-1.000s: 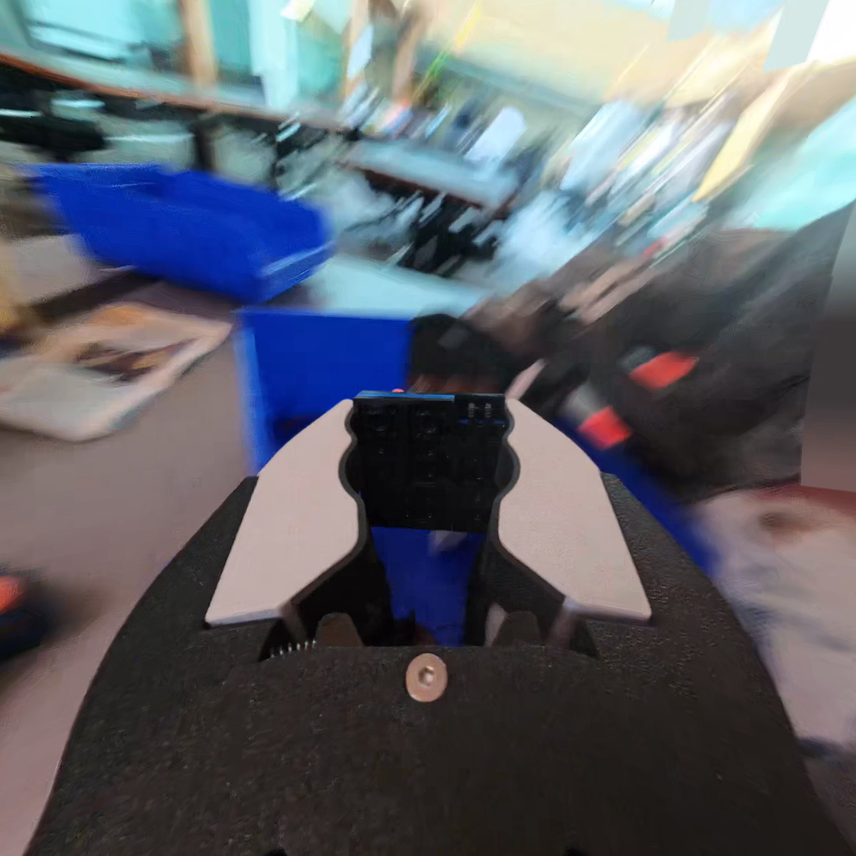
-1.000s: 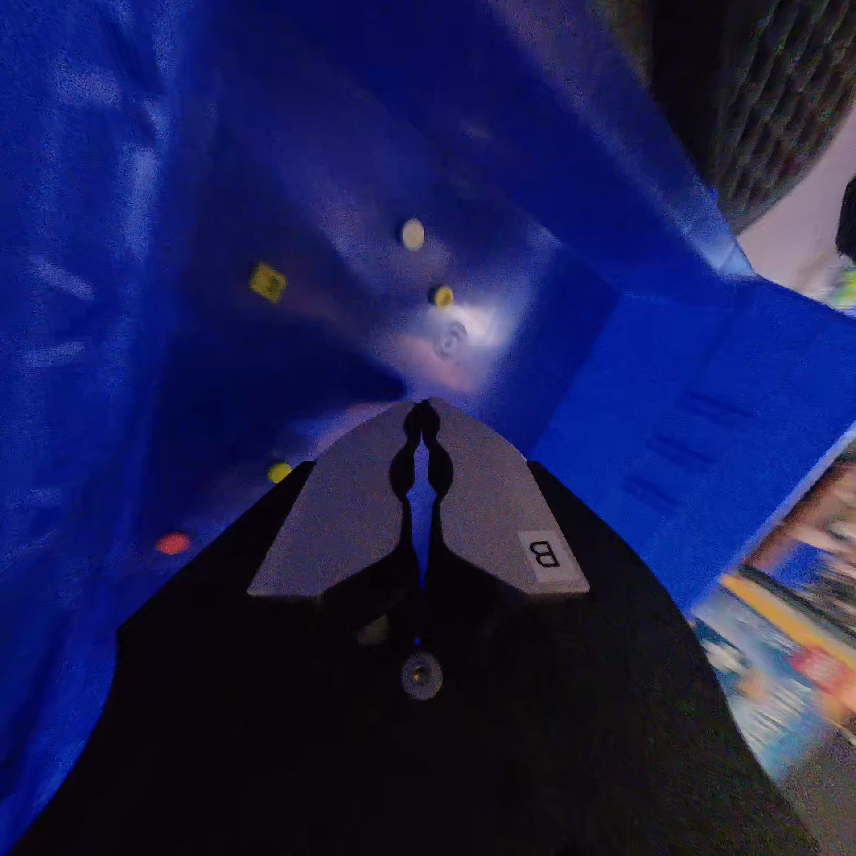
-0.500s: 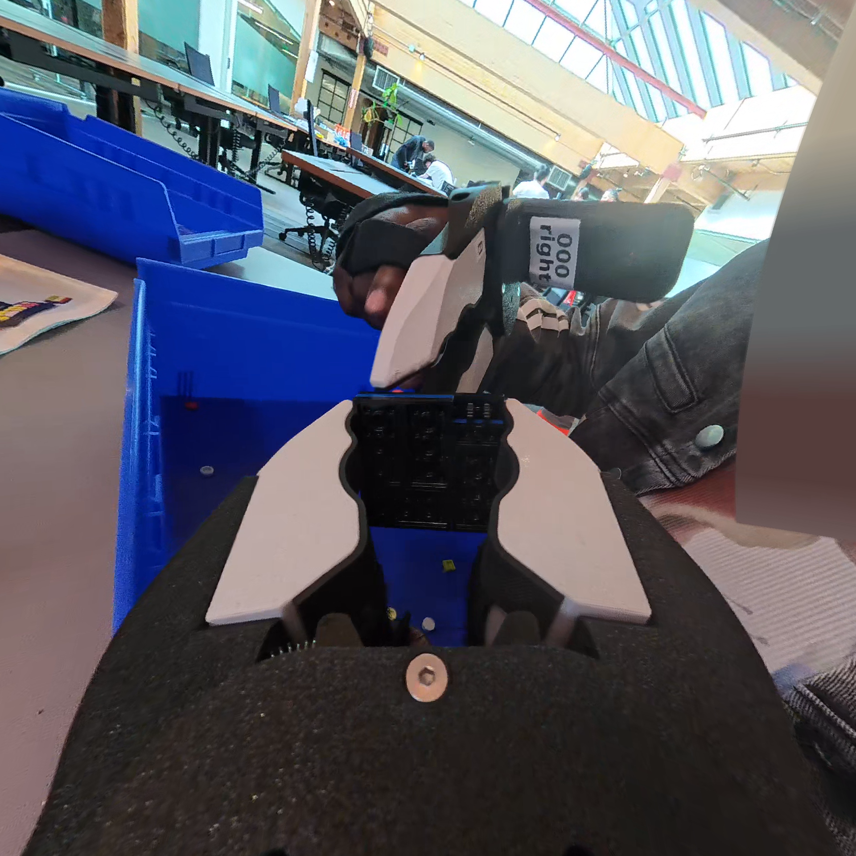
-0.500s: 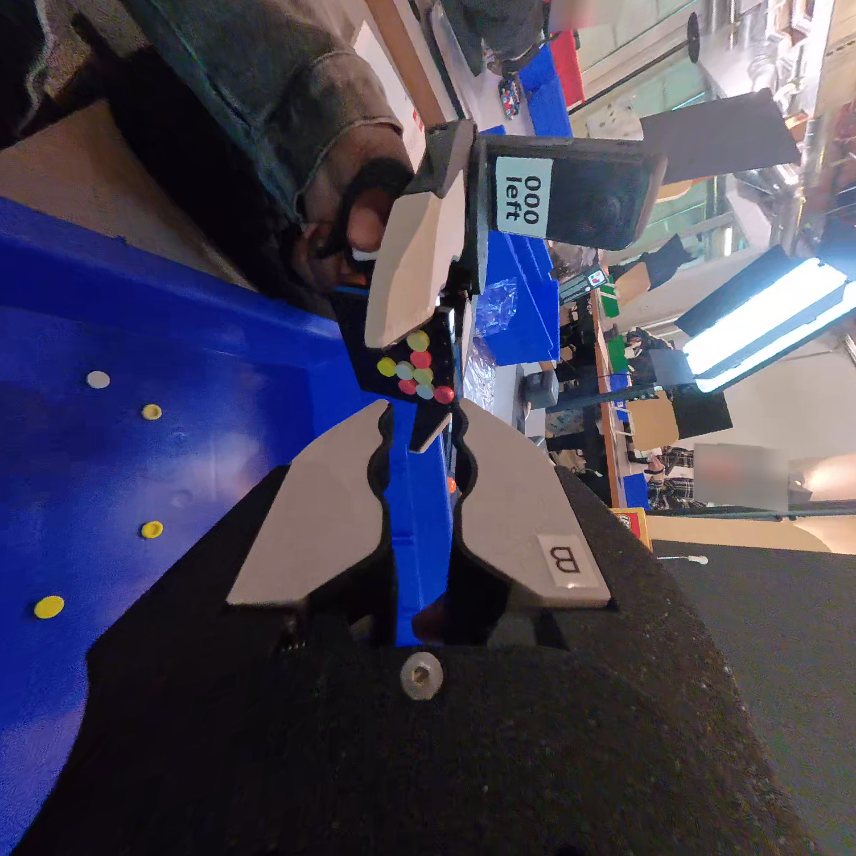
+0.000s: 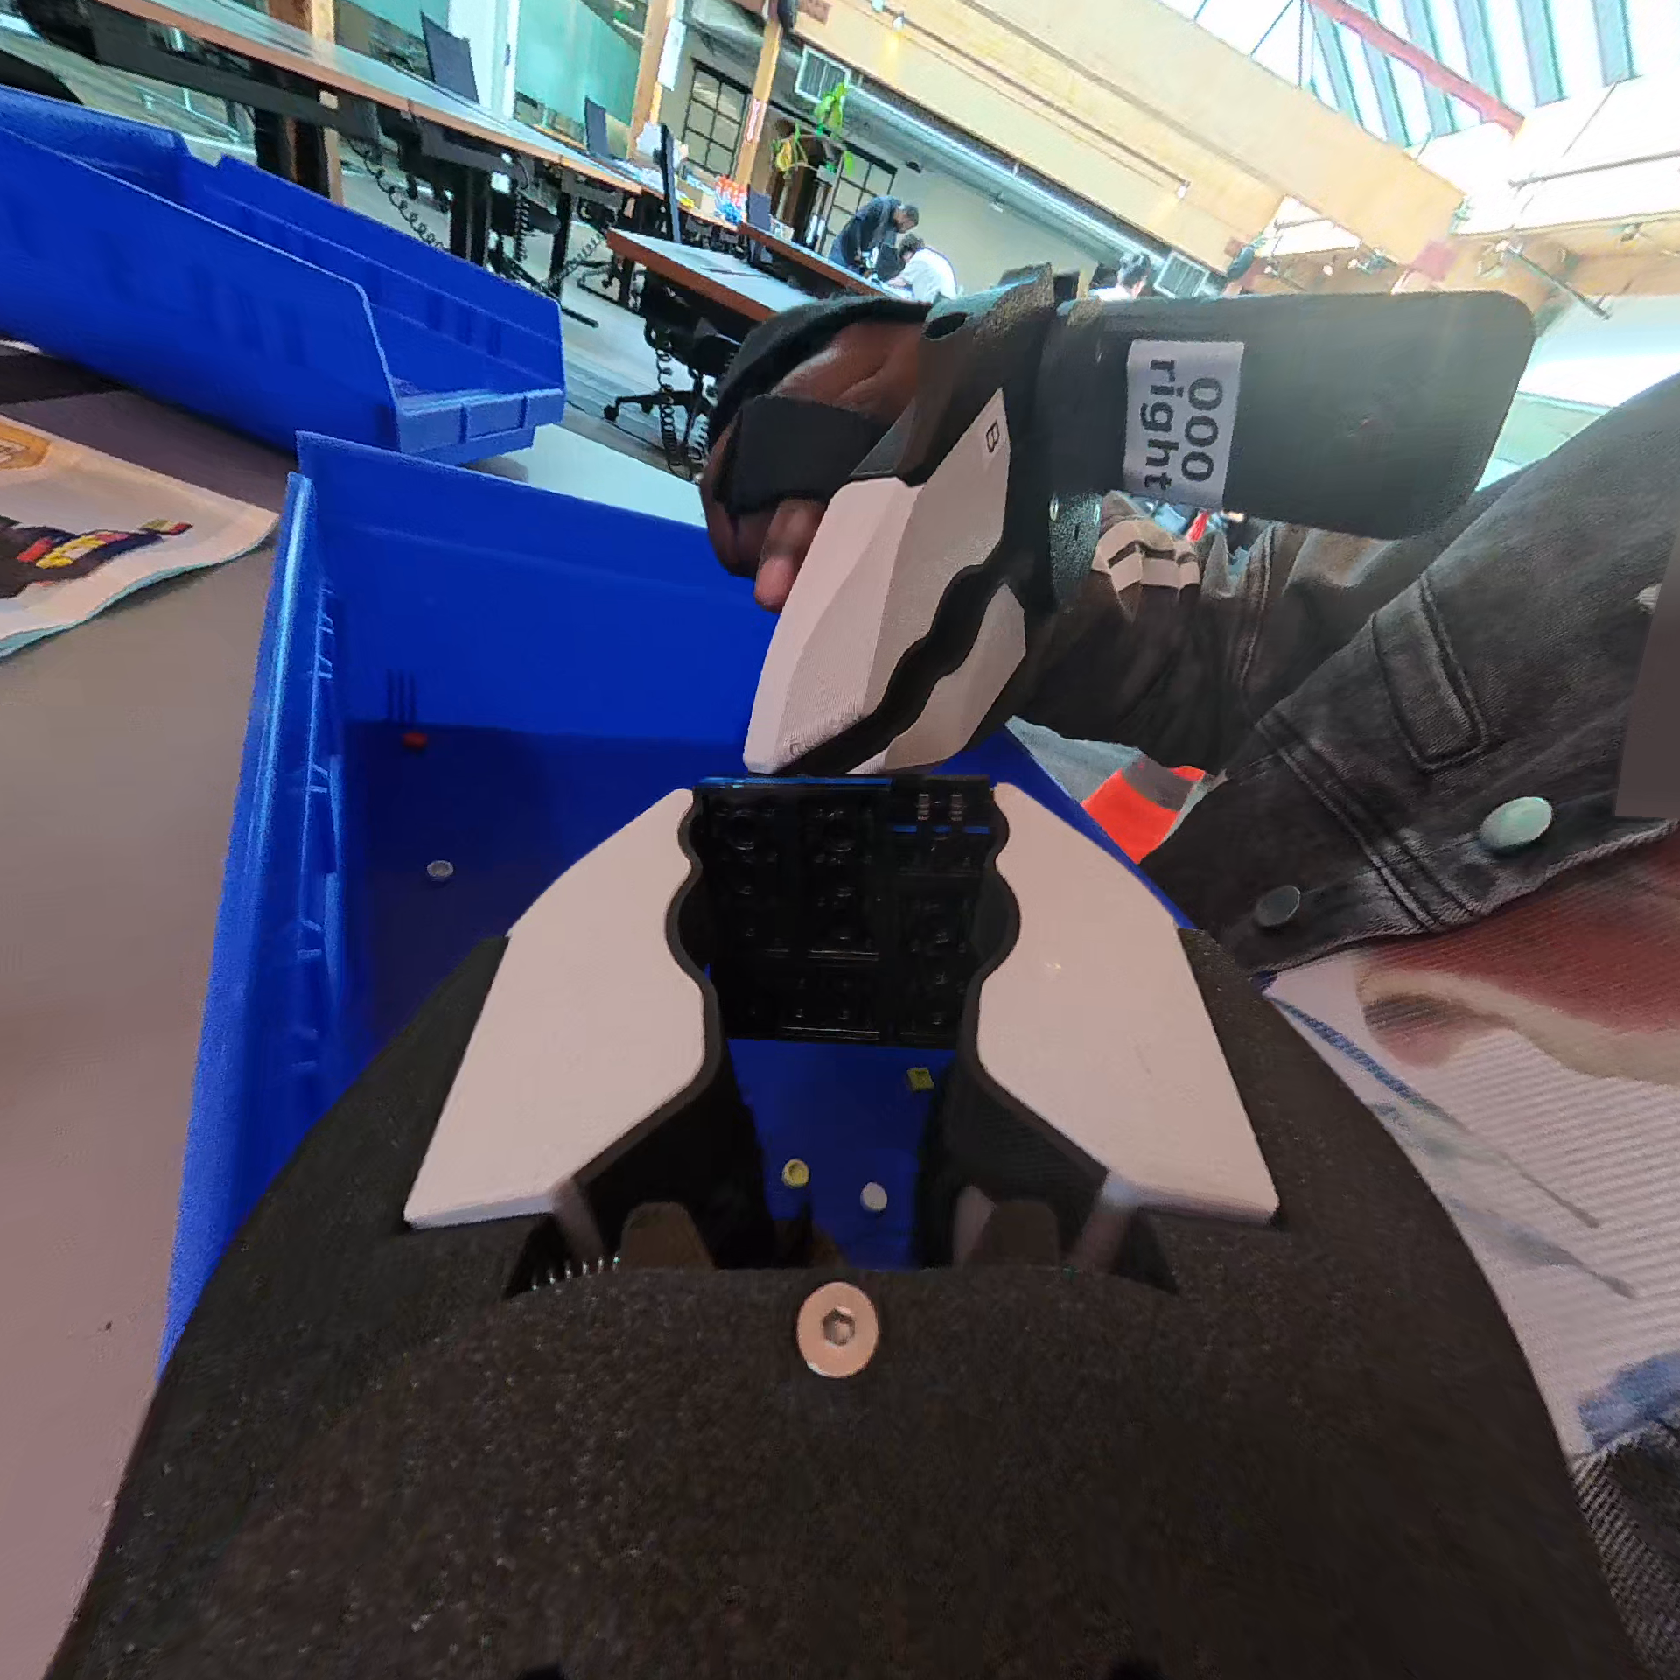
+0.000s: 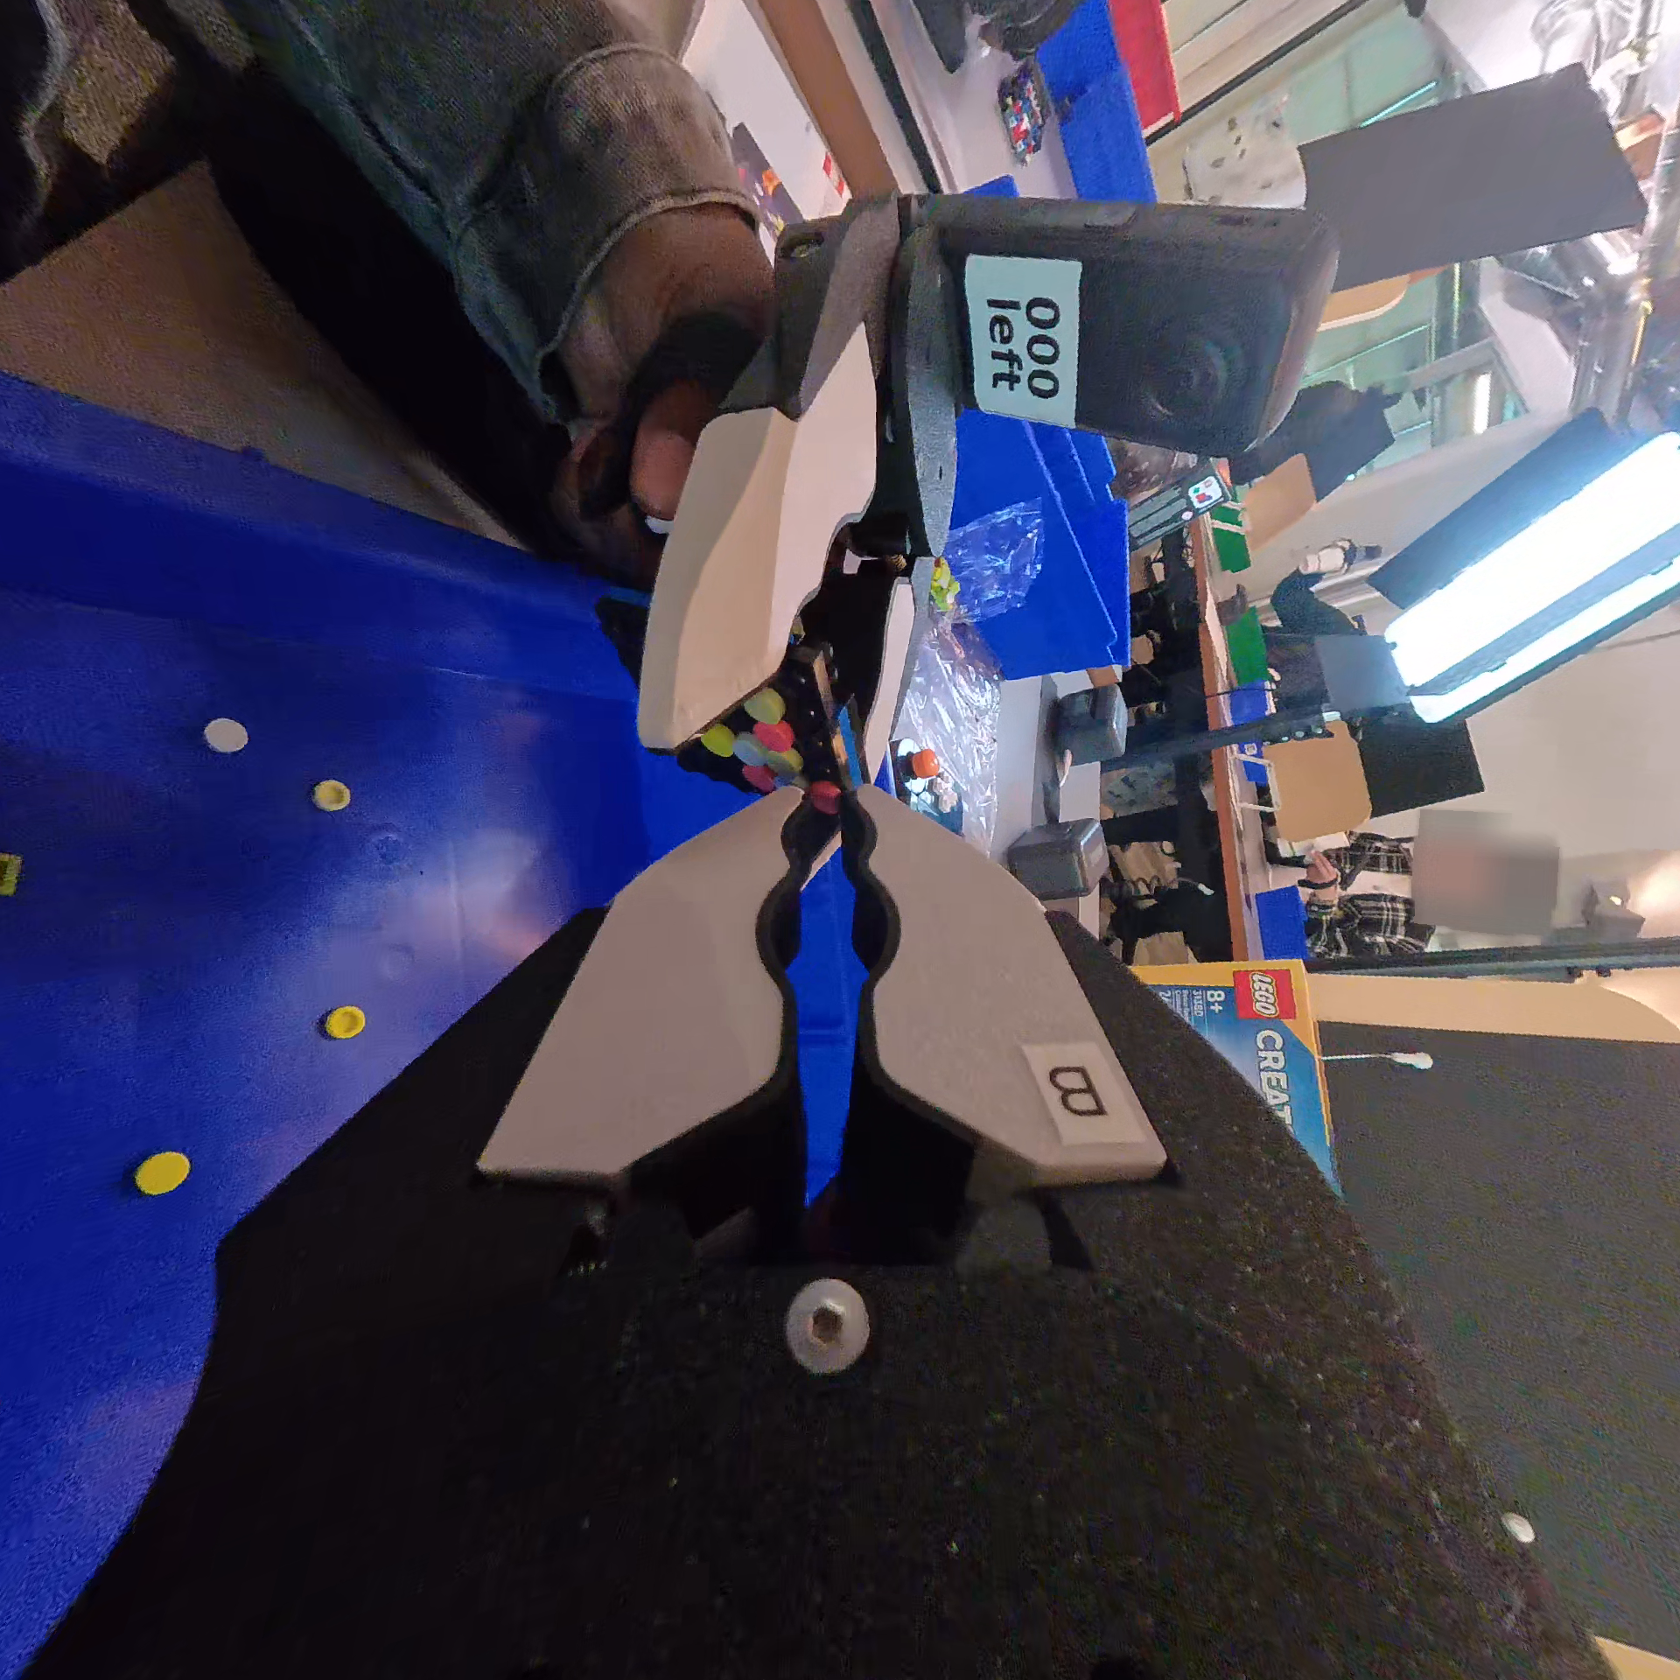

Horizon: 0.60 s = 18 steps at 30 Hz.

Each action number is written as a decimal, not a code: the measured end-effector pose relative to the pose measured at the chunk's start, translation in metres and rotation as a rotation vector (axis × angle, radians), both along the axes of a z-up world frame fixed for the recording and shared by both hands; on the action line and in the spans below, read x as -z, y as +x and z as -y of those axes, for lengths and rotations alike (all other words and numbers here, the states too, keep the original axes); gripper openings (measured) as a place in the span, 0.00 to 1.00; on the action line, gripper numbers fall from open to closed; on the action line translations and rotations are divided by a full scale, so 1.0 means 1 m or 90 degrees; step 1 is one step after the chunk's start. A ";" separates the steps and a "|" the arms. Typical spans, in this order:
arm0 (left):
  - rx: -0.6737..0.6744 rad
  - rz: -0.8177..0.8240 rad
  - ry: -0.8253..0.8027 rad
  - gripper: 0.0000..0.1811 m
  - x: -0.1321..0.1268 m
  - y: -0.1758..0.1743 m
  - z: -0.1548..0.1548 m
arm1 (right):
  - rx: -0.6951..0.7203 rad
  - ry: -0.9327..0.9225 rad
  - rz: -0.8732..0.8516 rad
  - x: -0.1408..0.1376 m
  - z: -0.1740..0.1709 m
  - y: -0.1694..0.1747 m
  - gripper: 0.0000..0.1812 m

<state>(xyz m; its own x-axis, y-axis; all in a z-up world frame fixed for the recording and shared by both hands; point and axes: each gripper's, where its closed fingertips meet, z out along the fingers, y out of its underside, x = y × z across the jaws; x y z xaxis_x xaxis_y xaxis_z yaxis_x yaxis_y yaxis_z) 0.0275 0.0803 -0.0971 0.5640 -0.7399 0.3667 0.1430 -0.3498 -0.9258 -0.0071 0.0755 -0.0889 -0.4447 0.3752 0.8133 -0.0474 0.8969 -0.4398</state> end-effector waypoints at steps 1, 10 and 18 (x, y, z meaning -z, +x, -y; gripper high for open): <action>-0.006 -0.001 0.001 0.30 0.000 0.000 -0.001 | 0.005 0.003 -0.004 0.000 -0.001 0.000 0.03; -0.056 -0.002 0.030 0.31 -0.005 -0.005 -0.013 | -0.075 0.187 0.198 0.052 0.002 0.023 0.00; -0.076 -0.016 0.105 0.31 -0.042 -0.040 -0.011 | -0.006 0.117 0.141 0.020 -0.025 0.006 0.00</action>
<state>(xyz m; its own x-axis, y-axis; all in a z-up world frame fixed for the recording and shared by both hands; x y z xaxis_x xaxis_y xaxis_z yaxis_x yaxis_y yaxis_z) -0.0123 0.0916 -0.0554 0.6583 -0.7164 0.2309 0.1504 -0.1754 -0.9729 -0.0012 0.1009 -0.1087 -0.6225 0.2252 0.7495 0.0230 0.9626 -0.2701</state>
